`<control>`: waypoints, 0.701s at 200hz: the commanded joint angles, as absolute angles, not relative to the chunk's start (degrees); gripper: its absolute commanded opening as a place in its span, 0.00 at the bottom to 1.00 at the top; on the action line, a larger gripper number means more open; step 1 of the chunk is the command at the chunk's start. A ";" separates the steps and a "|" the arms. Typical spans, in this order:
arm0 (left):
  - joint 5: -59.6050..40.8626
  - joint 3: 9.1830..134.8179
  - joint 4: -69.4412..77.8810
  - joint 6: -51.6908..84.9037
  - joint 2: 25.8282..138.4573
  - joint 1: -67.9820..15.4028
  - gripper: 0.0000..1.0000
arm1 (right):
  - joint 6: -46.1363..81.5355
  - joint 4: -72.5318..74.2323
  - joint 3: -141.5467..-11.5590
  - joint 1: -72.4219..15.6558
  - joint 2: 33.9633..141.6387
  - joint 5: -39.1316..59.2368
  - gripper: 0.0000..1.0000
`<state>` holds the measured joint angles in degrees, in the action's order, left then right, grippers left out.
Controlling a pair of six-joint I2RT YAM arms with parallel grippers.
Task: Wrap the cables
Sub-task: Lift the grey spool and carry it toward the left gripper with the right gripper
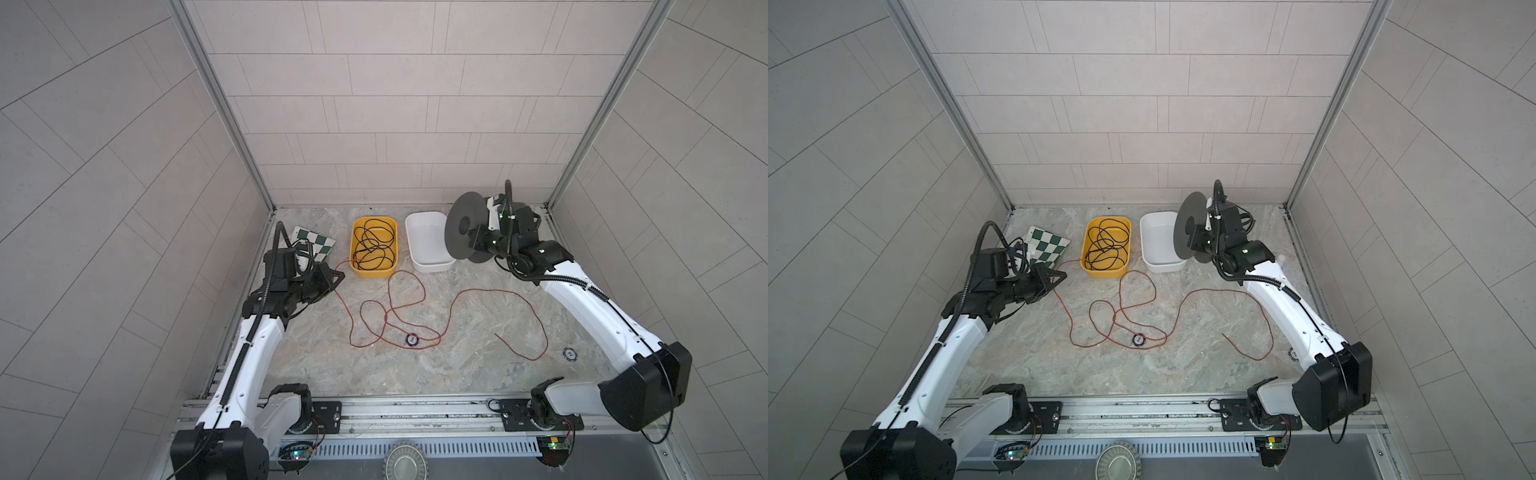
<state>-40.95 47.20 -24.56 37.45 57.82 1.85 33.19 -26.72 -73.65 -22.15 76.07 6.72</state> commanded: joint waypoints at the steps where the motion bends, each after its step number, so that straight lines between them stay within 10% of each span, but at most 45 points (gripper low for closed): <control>1: -40.78 46.61 -22.94 35.86 58.21 2.07 0.00 | 31.12 -30.77 -74.00 -28.49 72.92 0.61 0.00; 140: -43.01 45.21 -22.15 37.97 59.92 1.93 0.00 | 38.94 -21.52 -70.17 -47.20 82.80 -10.55 0.00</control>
<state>-41.85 45.82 -23.33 37.91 59.86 1.85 37.95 -25.91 -70.63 -47.24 82.32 -6.07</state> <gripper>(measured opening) 0.051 0.048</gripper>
